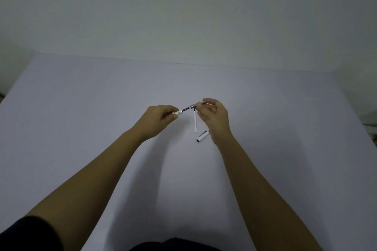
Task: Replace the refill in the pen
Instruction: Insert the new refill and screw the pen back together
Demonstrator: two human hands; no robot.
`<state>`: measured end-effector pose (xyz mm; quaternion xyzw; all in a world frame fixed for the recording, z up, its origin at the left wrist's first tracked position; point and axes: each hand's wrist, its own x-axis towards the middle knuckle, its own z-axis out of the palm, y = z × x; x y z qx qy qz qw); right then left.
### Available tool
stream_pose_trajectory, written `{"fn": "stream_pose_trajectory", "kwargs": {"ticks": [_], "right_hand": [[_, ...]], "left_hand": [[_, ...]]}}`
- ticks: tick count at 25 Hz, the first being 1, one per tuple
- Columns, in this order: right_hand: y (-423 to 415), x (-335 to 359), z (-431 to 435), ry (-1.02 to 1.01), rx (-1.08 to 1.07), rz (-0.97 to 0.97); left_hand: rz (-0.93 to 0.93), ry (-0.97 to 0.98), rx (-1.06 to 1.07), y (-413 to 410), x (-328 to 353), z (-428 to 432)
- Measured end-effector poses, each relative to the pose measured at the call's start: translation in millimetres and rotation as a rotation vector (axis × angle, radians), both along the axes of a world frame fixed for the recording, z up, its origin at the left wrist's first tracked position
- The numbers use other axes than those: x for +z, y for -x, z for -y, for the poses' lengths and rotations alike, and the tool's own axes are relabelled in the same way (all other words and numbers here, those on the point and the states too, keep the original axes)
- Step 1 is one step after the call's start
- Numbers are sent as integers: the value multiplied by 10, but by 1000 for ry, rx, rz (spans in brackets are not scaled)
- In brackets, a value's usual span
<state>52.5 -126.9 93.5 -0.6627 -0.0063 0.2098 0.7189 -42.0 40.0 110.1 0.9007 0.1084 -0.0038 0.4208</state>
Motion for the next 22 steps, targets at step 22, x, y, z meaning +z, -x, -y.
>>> {"fn": "stream_pose_trajectory", "kwargs": {"ticks": [22], "right_hand": [[65,234,21,281,280,284]], "left_hand": [[87,5,9,70,103,-70]]}}
